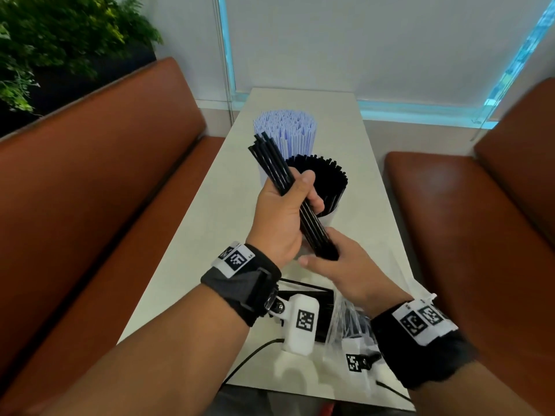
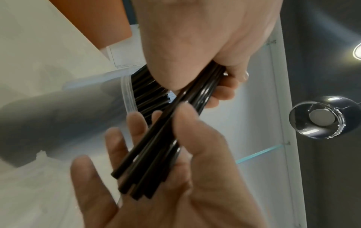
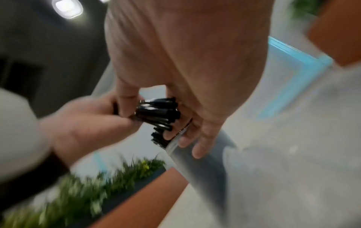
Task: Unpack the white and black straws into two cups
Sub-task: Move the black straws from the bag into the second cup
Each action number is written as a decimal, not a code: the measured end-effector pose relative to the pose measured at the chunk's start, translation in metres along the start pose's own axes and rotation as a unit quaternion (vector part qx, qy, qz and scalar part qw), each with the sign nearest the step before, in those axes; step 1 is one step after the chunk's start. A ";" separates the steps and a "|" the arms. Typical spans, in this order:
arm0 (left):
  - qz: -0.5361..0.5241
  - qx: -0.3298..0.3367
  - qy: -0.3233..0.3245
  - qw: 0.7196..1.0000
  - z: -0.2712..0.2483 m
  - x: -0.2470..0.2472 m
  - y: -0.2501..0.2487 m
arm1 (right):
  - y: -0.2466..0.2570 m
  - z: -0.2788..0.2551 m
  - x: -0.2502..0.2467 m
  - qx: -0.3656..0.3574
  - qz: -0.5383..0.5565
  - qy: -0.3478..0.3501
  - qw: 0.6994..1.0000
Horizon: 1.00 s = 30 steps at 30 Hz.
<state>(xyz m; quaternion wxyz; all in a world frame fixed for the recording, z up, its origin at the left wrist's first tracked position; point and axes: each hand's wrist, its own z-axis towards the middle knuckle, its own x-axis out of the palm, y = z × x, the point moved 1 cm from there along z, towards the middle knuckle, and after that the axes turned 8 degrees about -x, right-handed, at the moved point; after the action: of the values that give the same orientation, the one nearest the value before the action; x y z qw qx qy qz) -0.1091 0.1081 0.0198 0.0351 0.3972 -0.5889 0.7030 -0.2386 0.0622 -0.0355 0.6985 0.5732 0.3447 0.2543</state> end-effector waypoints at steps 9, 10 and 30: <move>0.068 0.004 0.021 0.997 -0.011 0.003 -0.020 | -0.001 -0.007 0.006 0.006 -0.266 0.001 0.964; 0.068 0.012 0.013 0.998 -0.010 0.004 -0.023 | 0.002 -0.005 0.006 0.001 -0.289 0.006 0.957; 0.194 0.165 -0.163 0.953 0.079 -0.002 -0.062 | -0.014 0.068 -0.027 -0.010 -0.479 0.043 0.877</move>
<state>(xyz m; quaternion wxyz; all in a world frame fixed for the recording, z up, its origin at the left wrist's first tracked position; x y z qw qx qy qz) -0.0349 0.0599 0.0672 -0.2639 0.3849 -0.5281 0.7095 -0.2032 -0.0032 -0.0366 0.7252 0.3198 0.6040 -0.0834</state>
